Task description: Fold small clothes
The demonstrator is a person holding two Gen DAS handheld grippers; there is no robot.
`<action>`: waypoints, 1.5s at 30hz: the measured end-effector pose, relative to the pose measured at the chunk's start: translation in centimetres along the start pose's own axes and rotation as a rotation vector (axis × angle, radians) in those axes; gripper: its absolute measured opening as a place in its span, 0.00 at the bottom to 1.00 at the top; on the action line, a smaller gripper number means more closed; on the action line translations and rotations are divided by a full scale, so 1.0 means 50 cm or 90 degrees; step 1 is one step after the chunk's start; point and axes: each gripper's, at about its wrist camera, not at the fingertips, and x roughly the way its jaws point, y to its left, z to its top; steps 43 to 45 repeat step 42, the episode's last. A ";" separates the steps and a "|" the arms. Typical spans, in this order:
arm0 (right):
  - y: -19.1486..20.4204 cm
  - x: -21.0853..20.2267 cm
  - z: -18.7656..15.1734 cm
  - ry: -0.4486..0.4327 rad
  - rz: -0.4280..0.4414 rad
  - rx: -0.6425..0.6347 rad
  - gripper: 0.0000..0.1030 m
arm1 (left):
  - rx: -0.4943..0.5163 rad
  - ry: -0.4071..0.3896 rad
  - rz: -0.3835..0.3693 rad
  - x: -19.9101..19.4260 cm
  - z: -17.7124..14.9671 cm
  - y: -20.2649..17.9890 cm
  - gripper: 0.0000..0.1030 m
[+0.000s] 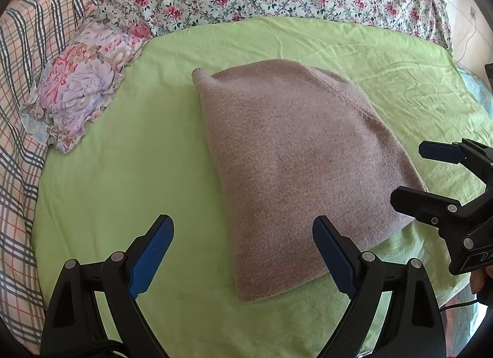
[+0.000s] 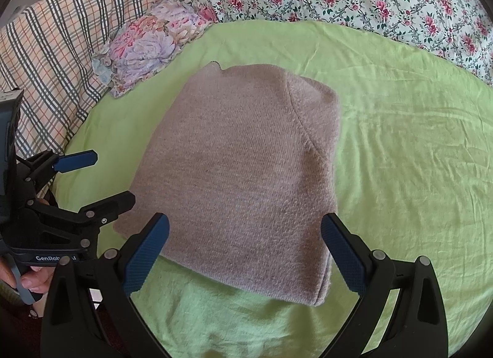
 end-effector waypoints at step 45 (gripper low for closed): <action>-0.025 0.014 0.027 -0.008 0.010 0.026 0.96 | 0.000 0.000 0.021 0.021 0.043 -0.018 0.90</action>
